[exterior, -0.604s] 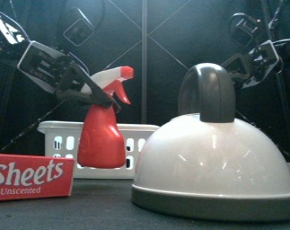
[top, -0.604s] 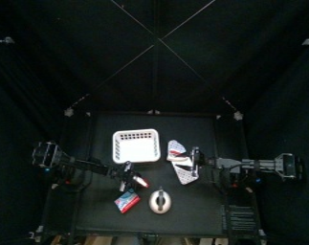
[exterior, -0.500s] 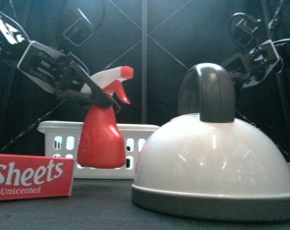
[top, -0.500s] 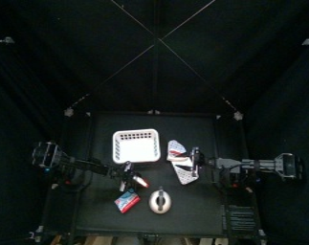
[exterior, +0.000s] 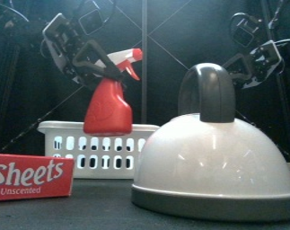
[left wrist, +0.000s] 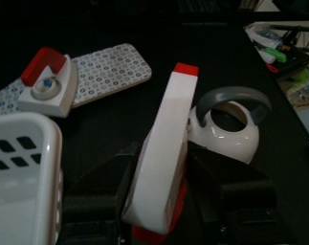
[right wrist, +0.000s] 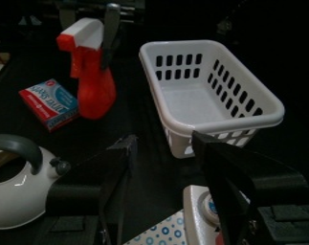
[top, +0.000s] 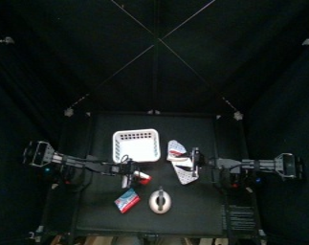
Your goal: Place spray bottle in basket
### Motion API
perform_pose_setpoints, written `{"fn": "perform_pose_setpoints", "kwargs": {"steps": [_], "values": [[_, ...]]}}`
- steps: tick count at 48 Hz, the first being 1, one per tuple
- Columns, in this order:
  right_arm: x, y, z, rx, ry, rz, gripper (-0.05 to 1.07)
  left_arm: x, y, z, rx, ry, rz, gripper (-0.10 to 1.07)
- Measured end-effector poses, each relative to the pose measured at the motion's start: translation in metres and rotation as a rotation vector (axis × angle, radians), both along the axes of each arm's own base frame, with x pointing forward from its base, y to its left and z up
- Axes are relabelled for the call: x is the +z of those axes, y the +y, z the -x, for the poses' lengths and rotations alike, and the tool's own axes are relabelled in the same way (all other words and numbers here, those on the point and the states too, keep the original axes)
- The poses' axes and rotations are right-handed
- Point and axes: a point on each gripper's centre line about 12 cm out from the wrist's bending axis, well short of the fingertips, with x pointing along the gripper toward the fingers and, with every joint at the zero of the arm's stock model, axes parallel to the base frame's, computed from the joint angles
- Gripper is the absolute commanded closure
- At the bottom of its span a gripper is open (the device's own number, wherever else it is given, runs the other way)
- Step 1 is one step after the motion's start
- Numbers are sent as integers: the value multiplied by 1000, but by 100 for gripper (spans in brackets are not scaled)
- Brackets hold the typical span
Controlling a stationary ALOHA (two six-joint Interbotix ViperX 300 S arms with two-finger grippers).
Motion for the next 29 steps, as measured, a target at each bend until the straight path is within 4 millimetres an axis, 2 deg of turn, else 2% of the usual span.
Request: {"fn": "perform_pose_setpoints", "kwargs": {"steps": [7,14,24,29], "values": [[0,0,0,1,3,2,17,17,7,-3,63,35,84,42],[-1,0,0,1,5,2,17,37,23,-4,101,-18,72,42],[-3,0,1,-1,17,2,17,65,60,3,189,-148,20,43],[-3,0,1,-1,17,2,17,69,78,6,226,-215,-31,42]]}}
